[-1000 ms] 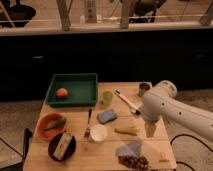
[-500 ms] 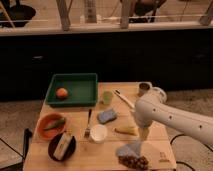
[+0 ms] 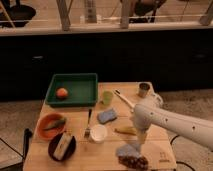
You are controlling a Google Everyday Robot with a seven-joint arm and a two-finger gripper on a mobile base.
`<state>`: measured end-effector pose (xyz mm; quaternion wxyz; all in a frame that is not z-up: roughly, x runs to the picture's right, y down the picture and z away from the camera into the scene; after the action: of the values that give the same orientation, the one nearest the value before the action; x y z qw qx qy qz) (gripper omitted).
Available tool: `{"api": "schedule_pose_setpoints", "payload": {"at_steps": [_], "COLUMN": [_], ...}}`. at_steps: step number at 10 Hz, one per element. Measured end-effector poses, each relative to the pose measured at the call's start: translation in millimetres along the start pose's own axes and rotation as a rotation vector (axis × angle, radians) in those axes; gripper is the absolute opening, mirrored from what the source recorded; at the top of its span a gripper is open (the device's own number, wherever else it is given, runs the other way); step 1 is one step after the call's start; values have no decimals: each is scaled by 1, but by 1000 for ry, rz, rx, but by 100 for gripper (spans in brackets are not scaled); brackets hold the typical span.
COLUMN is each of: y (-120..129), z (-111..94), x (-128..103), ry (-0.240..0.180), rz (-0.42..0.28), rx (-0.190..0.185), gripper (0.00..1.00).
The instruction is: Place banana in tray
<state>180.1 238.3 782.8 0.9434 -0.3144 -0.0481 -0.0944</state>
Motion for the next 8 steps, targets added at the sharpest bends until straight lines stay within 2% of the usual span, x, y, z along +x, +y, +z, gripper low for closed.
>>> {"api": "schedule_pose_setpoints", "payload": {"at_steps": [4,8], "y": [3,5], "z": [18,24], "x": [1,2], "ry": [-5,-7], "rz": [-10,-16], "rx": [-12,-15], "gripper": [80,80]}}
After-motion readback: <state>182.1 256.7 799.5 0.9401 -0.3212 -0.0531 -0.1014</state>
